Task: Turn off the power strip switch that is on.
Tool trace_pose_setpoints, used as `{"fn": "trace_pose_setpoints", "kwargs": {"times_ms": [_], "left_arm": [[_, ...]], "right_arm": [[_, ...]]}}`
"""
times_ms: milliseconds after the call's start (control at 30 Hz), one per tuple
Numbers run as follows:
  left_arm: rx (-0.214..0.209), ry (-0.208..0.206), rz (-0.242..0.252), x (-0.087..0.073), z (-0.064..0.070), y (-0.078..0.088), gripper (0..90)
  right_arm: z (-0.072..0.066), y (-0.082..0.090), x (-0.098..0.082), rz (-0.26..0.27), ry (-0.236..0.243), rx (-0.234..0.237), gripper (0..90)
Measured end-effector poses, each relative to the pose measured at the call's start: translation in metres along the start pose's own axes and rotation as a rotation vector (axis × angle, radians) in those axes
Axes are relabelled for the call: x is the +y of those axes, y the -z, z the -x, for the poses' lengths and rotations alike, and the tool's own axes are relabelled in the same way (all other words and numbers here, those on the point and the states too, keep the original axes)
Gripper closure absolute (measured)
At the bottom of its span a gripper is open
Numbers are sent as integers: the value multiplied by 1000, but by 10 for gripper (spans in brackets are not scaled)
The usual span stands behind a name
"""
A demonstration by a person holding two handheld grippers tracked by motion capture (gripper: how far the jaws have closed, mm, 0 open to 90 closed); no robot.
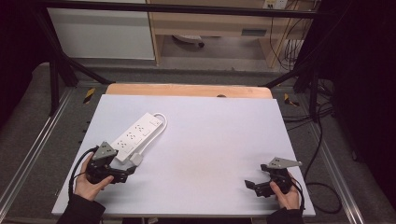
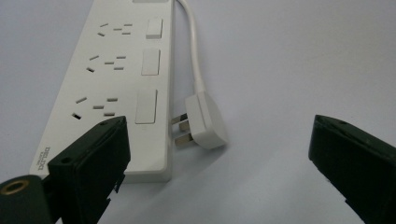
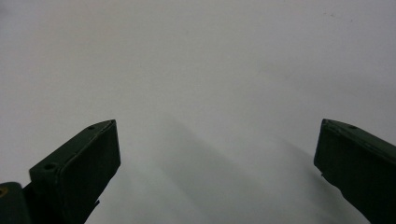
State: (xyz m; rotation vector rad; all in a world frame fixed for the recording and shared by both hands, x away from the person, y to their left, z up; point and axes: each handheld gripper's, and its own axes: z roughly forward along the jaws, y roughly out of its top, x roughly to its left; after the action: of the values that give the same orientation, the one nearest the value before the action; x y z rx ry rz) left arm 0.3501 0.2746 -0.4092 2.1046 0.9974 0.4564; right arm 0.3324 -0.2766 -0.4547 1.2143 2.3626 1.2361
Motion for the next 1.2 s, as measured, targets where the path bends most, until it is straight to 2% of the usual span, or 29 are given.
{"fn": "trace_pose_setpoints", "kwargs": {"times_ms": [333, 700, 1200], "left_arm": [[0, 5, -5, 4, -2, -2, 52], [5, -2, -23, 13, -2, -11, 52], [9, -7, -23, 27, -3, -19, 52]], "right_arm": [[0, -1, 0, -2, 5, -2, 10], [0, -1, 0, -4, 4, -1, 10], [0, -1, 0, -5, 3, -3, 9]]}}
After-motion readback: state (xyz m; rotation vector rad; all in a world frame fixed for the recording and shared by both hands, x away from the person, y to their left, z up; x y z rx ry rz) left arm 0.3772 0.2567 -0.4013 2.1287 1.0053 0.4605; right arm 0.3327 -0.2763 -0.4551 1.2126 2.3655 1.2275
